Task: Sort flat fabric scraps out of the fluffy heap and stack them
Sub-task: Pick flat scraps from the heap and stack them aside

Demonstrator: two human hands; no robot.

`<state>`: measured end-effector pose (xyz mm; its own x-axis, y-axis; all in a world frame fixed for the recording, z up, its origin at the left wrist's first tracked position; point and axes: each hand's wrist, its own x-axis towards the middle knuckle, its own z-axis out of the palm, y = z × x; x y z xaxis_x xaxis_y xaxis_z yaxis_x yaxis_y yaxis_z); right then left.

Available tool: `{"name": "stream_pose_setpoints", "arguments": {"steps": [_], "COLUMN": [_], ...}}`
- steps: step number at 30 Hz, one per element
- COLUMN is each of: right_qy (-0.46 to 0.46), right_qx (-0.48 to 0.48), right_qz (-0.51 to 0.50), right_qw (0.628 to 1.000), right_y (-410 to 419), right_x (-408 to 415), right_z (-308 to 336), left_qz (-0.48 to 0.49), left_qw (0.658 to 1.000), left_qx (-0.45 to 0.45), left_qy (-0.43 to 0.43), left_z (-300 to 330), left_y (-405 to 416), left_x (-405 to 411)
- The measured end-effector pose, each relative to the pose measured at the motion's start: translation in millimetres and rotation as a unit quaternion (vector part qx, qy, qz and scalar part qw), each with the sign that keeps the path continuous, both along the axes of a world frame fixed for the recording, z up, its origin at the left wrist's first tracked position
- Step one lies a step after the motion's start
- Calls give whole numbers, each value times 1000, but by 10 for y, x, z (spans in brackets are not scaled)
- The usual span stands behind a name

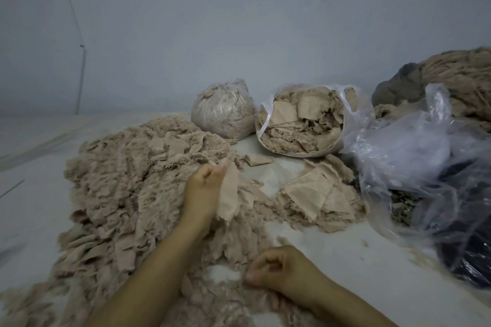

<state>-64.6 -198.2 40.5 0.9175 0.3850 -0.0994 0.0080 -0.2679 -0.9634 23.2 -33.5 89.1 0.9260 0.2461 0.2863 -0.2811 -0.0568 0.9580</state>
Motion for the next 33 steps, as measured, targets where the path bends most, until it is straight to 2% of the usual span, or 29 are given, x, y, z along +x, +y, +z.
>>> {"name": "stream_pose_setpoints", "arguments": {"steps": [3, 5, 7, 9, 12, 14, 16, 17, 18, 19, 20, 21, 22, 23, 25, 29, 31, 33], "right_qy": [-54, -63, -47, -65, -129, -178, -192, -191, -193, -215, -247, -272, -268, -239, -185, -177, -218, -251], "right_qx": [70, 156, 226, 233, 171, 112, 8, -88, -192, -258, -273, -241, -210, -192, -180, -191, -186, -120], "right_qz": [-119, -178, -232, -293, -351, -384, -417, -427, -430, -429, -419, -387, -330, -258, -161, -141, -130, -132], "right_qw": [989, 970, 945, 925, 912, 899, 888, 879, 861, 839, 830, 847, 880, 916, 953, 955, 949, 951], "right_y": [-17, 9, 12, -67, -265, -445, -680, -791, -862, -877, -831, -725, -576, -405, -81, 244, 268, 244], "right_x": [136, 302, 436, 557, 740, 882, 1024, 1072, 1090, 1078, 1039, 970, 884, 801, 664, 589, 592, 564], "right_z": [144, 196, 205, 190, 289, 433, 552, 579, 581, 563, 528, 475, 401, 304, 102, -131, -146, -143], "left_qz": [-90, -121, -137, -134, -142, -139, -117, -114, -114, -114, -108, -96, -81, -65, -38, -42, -70, -101], "left_qw": [995, 987, 984, 986, 988, 988, 986, 978, 961, 938, 920, 910, 909, 912, 929, 966, 946, 902], "left_qx": [50, 104, 117, 100, 37, 31, 103, 170, 250, 326, 377, 401, 407, 400, 361, 254, 316, 419], "left_qy": [7, -5, 7, 16, 37, 54, 52, 47, 35, 16, -7, -29, -48, -64, -68, -30, -23, -29], "left_z": [-79, -167, -221, -248, -217, -203, -232, -266, -311, -369, -429, -482, -526, -558, -569, -495, -490, -524], "left_y": [-172, -300, -385, -413, -425, -398, -327, -280, -229, -182, -135, -91, -53, -21, 12, 107, 225, 347], "left_x": [-107, -170, -183, -151, -86, -19, 52, 68, 63, 52, 42, 38, 38, 40, 33, 0, -7, -5]}}
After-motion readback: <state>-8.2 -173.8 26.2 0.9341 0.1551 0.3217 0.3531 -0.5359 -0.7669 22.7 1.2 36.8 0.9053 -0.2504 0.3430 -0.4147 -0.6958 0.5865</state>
